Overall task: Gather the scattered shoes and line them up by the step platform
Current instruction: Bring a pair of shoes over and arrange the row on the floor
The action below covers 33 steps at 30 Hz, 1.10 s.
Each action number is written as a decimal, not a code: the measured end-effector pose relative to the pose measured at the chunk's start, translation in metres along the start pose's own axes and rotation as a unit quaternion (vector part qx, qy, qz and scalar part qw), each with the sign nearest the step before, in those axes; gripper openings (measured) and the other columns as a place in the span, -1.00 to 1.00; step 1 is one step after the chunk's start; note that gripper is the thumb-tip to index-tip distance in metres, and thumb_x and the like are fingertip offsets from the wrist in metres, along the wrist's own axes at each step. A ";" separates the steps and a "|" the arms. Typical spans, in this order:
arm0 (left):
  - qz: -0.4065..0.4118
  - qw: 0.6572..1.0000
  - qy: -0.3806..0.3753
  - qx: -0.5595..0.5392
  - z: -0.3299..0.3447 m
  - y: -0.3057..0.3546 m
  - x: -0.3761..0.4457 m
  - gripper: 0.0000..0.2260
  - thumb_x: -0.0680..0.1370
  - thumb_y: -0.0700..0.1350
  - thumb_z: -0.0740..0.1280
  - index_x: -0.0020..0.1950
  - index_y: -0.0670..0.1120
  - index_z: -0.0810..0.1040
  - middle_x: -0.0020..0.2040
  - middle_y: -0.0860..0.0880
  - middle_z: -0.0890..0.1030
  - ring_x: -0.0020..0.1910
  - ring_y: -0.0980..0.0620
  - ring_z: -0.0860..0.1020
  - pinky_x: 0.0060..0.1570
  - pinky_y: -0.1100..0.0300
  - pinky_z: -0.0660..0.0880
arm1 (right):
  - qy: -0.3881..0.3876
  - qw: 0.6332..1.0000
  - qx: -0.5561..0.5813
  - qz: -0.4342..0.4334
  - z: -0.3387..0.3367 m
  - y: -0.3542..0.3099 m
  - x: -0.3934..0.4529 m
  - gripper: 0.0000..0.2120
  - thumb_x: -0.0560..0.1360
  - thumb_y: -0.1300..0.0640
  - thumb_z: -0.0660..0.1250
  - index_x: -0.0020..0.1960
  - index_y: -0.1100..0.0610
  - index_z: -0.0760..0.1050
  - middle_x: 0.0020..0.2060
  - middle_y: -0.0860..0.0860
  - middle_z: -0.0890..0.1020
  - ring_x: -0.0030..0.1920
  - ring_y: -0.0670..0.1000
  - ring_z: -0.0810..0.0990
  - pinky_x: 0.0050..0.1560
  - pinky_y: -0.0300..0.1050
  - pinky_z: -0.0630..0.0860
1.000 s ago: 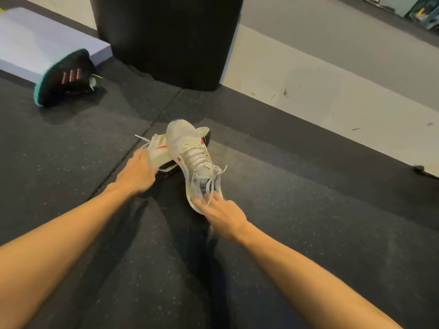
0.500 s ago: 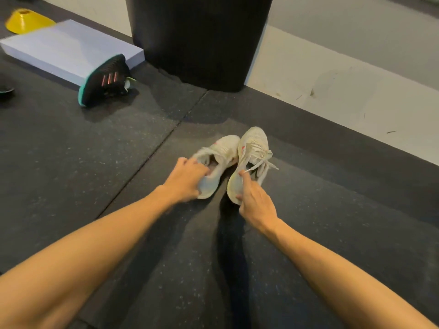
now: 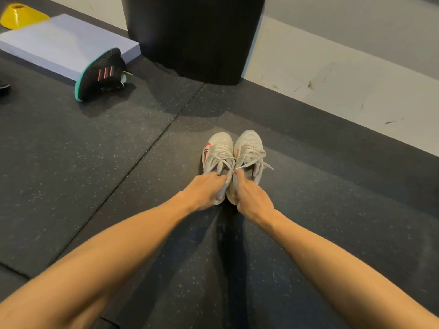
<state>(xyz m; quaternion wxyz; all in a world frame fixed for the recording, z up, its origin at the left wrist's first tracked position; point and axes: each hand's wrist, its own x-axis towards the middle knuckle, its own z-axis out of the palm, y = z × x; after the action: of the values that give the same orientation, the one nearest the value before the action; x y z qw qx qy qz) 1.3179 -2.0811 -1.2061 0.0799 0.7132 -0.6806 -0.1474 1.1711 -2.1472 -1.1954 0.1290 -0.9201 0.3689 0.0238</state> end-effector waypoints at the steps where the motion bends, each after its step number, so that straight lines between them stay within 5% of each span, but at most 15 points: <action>1: -0.001 1.000 0.006 -0.010 0.003 0.004 0.002 -0.74 0.50 -0.10 0.37 0.11 -0.14 0.40 0.08 -0.15 0.52 0.06 -0.14 0.53 -0.15 0.10 0.35 | -0.003 1.000 0.004 0.010 -0.001 0.002 0.001 -0.43 0.41 0.33 0.36 0.27 0.10 0.11 -0.09 0.15 0.58 -0.13 0.20 0.62 -0.31 0.00 0.44; 4: -0.013 1.000 0.000 -0.028 0.006 0.009 0.006 -0.72 0.49 -0.06 0.36 0.11 -0.11 0.37 0.07 -0.14 0.53 0.04 -0.15 0.54 -0.13 0.05 0.42 | -0.014 0.998 0.030 0.058 -0.001 0.008 0.005 -0.38 0.45 0.21 0.36 0.35 0.07 0.07 -0.08 0.17 0.59 -0.13 0.23 0.63 -0.26 0.00 0.46; 9: -0.086 0.991 0.059 -0.085 -0.018 0.025 0.007 -0.72 0.48 -0.08 0.30 0.16 -0.12 0.43 0.11 -0.15 0.56 0.09 -0.20 0.53 0.01 -0.05 0.48 | -0.043 0.990 0.108 0.085 -0.030 -0.003 0.011 -0.63 0.48 0.08 0.32 0.24 0.17 0.39 0.09 0.19 0.60 0.07 0.26 0.58 0.01 0.04 0.55; 13: -0.113 0.969 0.152 -0.161 -0.073 0.061 0.001 -0.75 0.41 -0.14 0.36 0.08 -0.06 0.50 -0.03 -0.10 0.57 -0.06 -0.15 0.53 -0.16 0.08 0.38 | -0.011 0.988 0.132 0.080 -0.114 0.004 -0.005 -0.92 0.42 0.18 0.31 -0.11 0.16 0.48 -0.09 0.16 0.63 -0.04 0.22 0.59 -0.17 -0.08 0.46; 16: -0.128 0.953 0.178 -0.209 -0.143 0.098 -0.012 -0.76 0.38 -0.14 0.42 0.03 -0.01 0.53 -0.12 0.02 0.51 -0.14 -0.04 0.48 -0.18 0.12 0.33 | -0.014 0.988 0.133 0.080 -0.201 -0.003 -0.032 -0.92 0.35 0.25 0.26 -0.21 0.11 0.39 -0.25 0.08 0.50 -0.19 0.21 0.47 -0.23 -0.09 0.35; 21: -0.104 0.961 0.170 -0.194 -0.313 0.174 -0.020 -0.71 0.36 -0.13 0.47 0.06 0.02 0.57 -0.17 0.07 0.48 -0.14 -0.04 0.48 -0.15 0.06 0.43 | -0.010 0.987 0.135 0.088 -0.370 -0.020 -0.072 -0.90 0.34 0.25 0.33 -0.17 0.13 0.44 -0.22 0.10 0.53 -0.21 0.22 0.46 -0.26 -0.03 0.47; 23: -0.097 0.963 0.153 -0.199 -0.410 0.210 -0.016 -0.69 0.37 -0.14 0.46 0.09 0.04 0.58 -0.15 0.03 0.52 -0.09 -0.08 0.51 -0.08 0.00 0.48 | -0.007 0.975 0.197 0.101 -0.470 -0.019 -0.090 -0.80 0.36 0.29 0.36 -0.01 0.20 0.57 -0.06 0.16 0.61 -0.05 0.25 0.55 -0.07 0.06 0.59; 25: -0.080 0.968 0.123 -0.203 -0.515 0.249 -0.007 -0.68 0.38 -0.14 0.48 0.12 0.00 0.59 -0.06 -0.04 0.59 0.00 -0.11 0.54 0.02 -0.07 0.50 | 0.021 0.968 0.229 0.102 -0.575 -0.018 -0.111 -0.75 0.41 0.27 0.39 0.10 0.22 0.59 0.01 0.16 0.63 0.04 0.17 0.58 0.02 0.05 0.57; 28: -0.029 0.975 0.103 -0.196 -0.669 0.308 0.001 -0.70 0.36 -0.17 0.51 0.07 -0.04 0.62 -0.06 -0.05 0.60 0.01 -0.13 0.56 0.08 -0.09 0.49 | 0.041 0.967 0.232 0.092 -0.730 -0.024 -0.143 -0.82 0.43 0.22 0.42 0.03 0.18 0.58 -0.04 0.08 0.62 -0.03 0.07 0.56 -0.14 -0.06 0.49; 33: 0.067 0.965 0.138 -0.211 -0.874 0.400 -0.023 -0.78 0.31 -0.17 0.53 -0.12 0.03 0.59 -0.21 -0.03 0.60 -0.14 -0.09 0.55 -0.07 -0.01 0.49 | 0.184 0.948 0.247 0.080 -0.936 -0.056 -0.213 -0.78 0.36 0.08 0.53 -0.03 0.06 0.60 -0.17 -0.07 0.61 -0.15 -0.07 0.53 -0.17 -0.21 0.37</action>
<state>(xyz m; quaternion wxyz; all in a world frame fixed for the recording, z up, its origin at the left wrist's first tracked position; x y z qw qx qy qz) 1.2168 -2.1586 -0.2534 0.3318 0.6463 -0.6626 -0.1821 1.0065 -2.2037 -0.2497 0.2797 -0.8153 0.4530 -0.2278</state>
